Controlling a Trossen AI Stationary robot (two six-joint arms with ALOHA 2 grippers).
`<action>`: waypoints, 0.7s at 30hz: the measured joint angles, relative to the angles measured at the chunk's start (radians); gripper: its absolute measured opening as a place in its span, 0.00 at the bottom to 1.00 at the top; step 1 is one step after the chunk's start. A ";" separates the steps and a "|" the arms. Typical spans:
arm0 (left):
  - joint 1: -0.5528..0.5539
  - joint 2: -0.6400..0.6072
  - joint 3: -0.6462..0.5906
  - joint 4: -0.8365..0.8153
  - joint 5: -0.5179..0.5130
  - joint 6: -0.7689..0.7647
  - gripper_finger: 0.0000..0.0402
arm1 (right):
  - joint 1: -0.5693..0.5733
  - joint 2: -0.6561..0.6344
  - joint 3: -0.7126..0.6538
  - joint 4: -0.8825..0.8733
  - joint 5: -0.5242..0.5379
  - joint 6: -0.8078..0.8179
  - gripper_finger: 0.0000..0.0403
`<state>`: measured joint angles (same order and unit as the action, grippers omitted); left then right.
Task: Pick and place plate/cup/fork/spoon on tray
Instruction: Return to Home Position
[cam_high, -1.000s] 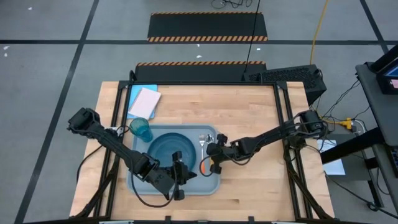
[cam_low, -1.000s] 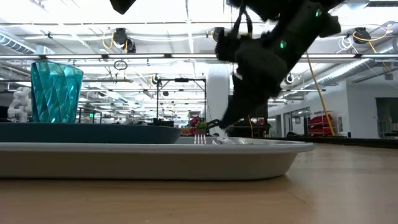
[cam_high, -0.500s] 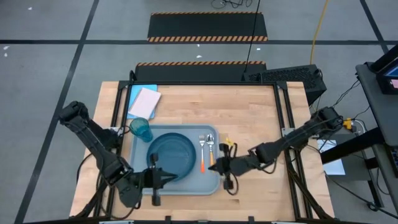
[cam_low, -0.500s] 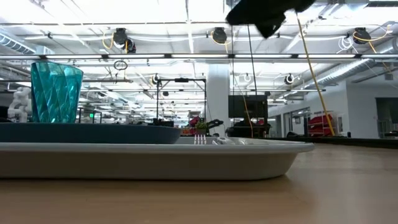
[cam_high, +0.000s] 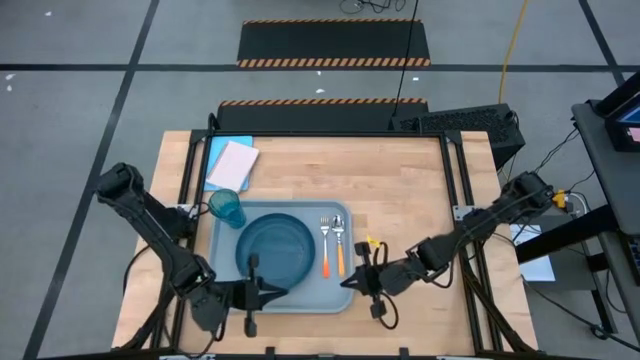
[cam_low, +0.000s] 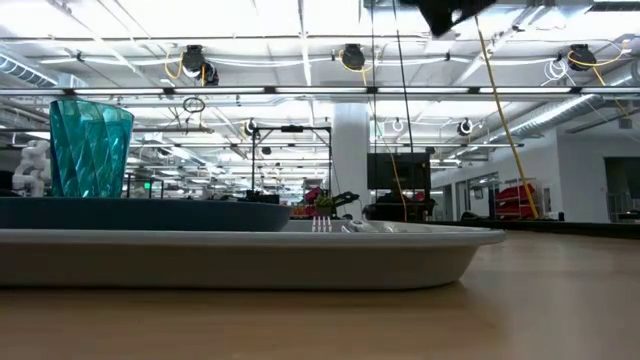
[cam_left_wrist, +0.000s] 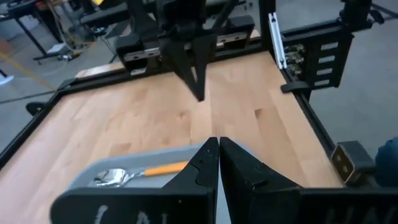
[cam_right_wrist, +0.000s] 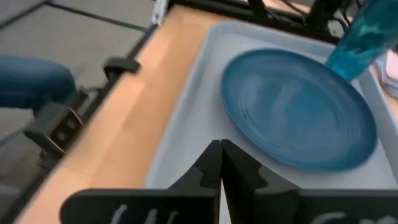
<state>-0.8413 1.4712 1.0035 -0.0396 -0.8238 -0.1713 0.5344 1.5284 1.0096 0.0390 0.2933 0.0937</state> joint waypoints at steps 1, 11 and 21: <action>0.009 0.000 -0.008 0.012 0.020 0.013 0.05 | -0.005 0.000 -0.011 0.002 0.001 -0.002 0.00; 0.060 -0.038 -0.162 0.158 0.084 0.018 0.05 | -0.055 -0.047 -0.178 0.158 -0.007 0.002 0.00; 0.081 -0.128 -0.416 0.543 0.256 0.123 0.05 | -0.053 -0.261 -0.429 0.366 -0.008 -0.001 0.00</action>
<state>-0.7602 1.3436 0.5873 0.5030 -0.5681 -0.0482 0.4818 1.2670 0.5810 0.4053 0.2855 0.0924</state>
